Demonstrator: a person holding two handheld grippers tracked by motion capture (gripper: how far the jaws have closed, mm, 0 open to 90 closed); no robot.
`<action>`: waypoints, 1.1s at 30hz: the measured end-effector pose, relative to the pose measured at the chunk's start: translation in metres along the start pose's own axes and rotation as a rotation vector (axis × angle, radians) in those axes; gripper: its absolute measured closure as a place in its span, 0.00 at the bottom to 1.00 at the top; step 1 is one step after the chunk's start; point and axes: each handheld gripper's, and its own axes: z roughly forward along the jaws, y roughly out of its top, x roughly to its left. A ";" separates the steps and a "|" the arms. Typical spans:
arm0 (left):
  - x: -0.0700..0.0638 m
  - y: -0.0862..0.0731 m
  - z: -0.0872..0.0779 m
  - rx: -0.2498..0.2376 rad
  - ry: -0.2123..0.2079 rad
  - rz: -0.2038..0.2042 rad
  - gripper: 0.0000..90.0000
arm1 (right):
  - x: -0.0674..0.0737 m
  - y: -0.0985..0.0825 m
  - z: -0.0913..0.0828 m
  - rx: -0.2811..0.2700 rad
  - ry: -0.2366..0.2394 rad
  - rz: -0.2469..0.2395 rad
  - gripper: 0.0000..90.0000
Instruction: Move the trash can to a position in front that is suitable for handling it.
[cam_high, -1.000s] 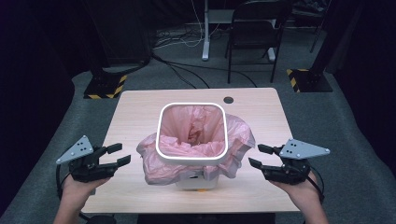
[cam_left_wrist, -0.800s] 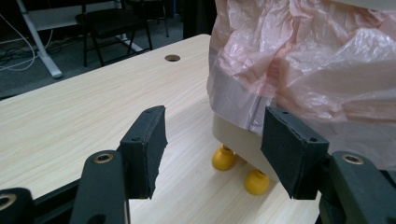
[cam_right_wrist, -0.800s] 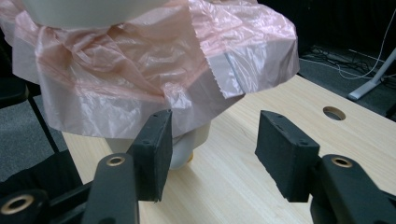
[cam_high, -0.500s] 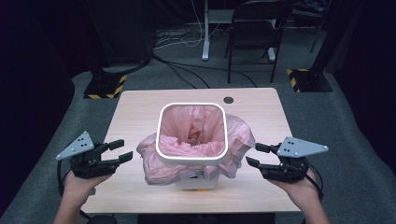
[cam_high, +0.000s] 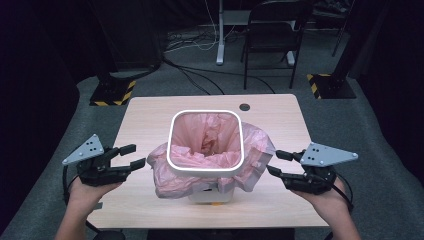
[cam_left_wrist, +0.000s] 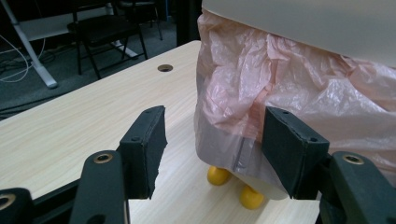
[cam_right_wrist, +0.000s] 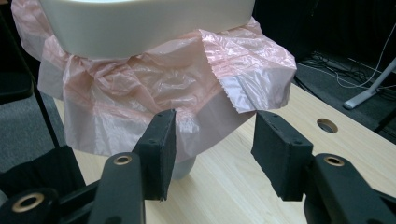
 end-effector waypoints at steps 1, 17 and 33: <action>0.000 0.001 0.000 -0.001 0.001 -0.001 0.44 | 0.000 0.000 -0.002 0.003 -0.003 -0.007 0.53; 0.000 0.030 0.010 -0.003 -0.044 0.025 0.47 | 0.005 0.020 -0.008 -0.032 0.072 -0.016 0.56; 0.001 0.060 0.023 -0.013 -0.084 0.037 0.51 | 0.022 0.046 0.002 -0.089 0.207 -0.059 0.55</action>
